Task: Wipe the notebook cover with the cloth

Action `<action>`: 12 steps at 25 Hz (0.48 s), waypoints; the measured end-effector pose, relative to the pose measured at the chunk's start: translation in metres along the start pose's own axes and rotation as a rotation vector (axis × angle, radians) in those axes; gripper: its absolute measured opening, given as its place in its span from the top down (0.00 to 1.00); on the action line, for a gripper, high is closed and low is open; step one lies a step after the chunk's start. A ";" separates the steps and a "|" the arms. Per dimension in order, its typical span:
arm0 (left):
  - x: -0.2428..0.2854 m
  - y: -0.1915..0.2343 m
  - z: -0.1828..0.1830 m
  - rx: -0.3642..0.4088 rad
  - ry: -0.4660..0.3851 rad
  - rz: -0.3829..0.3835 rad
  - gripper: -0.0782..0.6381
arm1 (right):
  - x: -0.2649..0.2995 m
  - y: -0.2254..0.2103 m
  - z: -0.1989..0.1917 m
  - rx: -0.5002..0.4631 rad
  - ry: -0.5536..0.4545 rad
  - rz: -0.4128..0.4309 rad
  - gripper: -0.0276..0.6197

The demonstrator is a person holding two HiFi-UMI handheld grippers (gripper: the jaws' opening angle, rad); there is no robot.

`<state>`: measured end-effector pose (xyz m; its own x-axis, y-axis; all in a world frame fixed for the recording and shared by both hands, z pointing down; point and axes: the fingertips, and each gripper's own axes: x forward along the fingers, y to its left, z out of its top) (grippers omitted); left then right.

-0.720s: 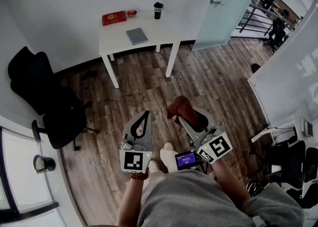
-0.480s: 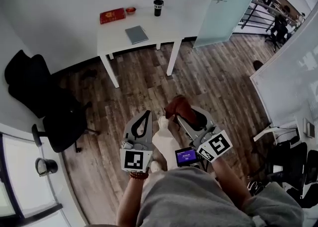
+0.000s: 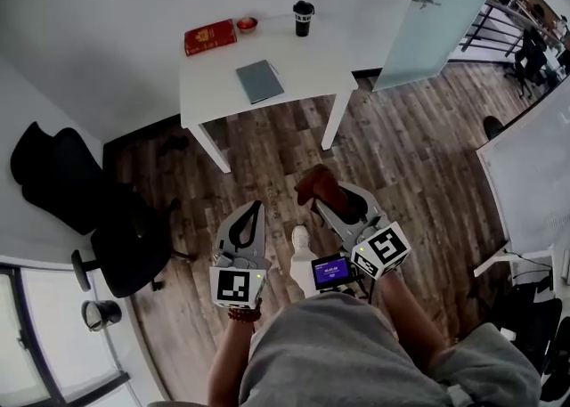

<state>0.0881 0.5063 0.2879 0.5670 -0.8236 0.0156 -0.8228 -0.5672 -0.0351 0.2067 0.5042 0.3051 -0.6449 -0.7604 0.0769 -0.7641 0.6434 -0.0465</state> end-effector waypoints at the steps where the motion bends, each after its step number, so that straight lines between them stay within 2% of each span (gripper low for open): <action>1: 0.020 0.011 -0.002 0.001 0.010 0.004 0.89 | 0.016 -0.018 0.000 -0.001 0.011 0.001 0.70; 6: 0.118 0.065 -0.019 0.014 0.075 0.024 0.89 | 0.092 -0.106 0.001 0.002 0.071 0.028 0.70; 12: 0.185 0.125 -0.040 0.006 0.124 0.075 0.89 | 0.182 -0.171 0.003 -0.054 0.151 0.159 0.70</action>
<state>0.0883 0.2825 0.3267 0.4944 -0.8585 0.1360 -0.8624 -0.5040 -0.0469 0.2200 0.2557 0.3241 -0.7448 -0.6294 0.2217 -0.6484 0.7611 -0.0171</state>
